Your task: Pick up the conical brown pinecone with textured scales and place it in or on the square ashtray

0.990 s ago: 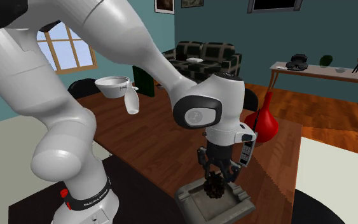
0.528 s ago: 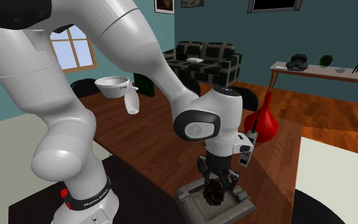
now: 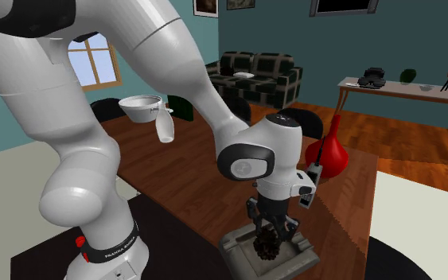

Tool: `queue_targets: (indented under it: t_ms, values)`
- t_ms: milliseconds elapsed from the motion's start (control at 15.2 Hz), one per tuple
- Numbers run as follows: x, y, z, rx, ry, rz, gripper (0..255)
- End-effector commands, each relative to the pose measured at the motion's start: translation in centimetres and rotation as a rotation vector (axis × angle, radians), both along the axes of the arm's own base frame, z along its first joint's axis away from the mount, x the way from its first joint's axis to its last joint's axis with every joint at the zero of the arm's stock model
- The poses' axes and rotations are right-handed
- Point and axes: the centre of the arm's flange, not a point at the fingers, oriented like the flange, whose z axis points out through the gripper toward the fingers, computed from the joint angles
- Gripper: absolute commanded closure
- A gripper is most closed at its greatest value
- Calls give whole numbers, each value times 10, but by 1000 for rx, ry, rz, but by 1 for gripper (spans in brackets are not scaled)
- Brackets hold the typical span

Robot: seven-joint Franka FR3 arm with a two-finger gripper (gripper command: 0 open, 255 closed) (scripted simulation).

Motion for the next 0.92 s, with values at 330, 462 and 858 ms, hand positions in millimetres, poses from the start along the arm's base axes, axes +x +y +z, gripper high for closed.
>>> queue_targets:
  t_ms: [330, 462, 858]
  values:
    - [0, 0, 0, 0, 0, 0, 0]
    - [0, 0, 13, 0, 0, 0, 0]
    - [0, 1, 50, 0, 0, 0, 0]
